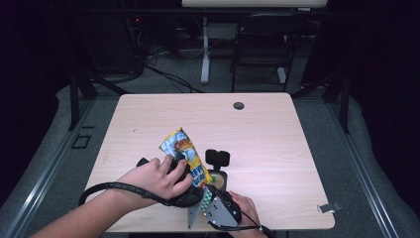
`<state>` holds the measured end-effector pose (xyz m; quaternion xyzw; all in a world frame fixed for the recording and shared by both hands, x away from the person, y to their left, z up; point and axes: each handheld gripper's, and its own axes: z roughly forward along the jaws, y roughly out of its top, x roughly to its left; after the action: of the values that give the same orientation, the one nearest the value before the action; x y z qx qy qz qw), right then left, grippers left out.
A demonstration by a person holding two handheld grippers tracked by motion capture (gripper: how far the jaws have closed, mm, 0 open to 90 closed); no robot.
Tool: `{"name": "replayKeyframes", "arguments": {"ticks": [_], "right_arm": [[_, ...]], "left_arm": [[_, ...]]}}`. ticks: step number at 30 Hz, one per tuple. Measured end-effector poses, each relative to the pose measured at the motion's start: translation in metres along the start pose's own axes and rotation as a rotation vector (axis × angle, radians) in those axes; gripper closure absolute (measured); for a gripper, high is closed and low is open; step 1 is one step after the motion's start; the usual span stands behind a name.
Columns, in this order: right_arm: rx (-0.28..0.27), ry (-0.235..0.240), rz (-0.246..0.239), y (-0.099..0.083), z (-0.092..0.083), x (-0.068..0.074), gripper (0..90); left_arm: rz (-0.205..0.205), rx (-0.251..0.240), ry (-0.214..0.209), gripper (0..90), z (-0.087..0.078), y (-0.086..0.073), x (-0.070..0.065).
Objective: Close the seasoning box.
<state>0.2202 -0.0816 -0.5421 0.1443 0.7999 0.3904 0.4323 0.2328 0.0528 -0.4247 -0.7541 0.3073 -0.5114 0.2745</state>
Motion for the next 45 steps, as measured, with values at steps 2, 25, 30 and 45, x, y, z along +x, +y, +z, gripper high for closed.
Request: {"name": "replayKeyframes", "arguments": {"ticks": [2,25,30,45], "right_arm": [[0.0,-0.001,-0.001,0.0,0.0,0.0,86.6],[-0.011,-0.003,0.003,0.0,-0.001,0.0,86.6],[-0.009,-0.003,0.003,0.0,-0.001,0.001,86.6],[-0.001,0.006,-0.01,0.001,0.002,0.003,86.4]], "left_arm": [[0.002,0.002,-0.003,80.0,0.0,0.0,0.0],[0.011,0.004,-0.002,80.0,-0.002,0.001,0.003],[0.003,0.0,-0.005,80.0,-0.002,0.001,0.002],[-0.143,-0.062,-0.06,80.2,0.011,-0.008,-0.018]]}}
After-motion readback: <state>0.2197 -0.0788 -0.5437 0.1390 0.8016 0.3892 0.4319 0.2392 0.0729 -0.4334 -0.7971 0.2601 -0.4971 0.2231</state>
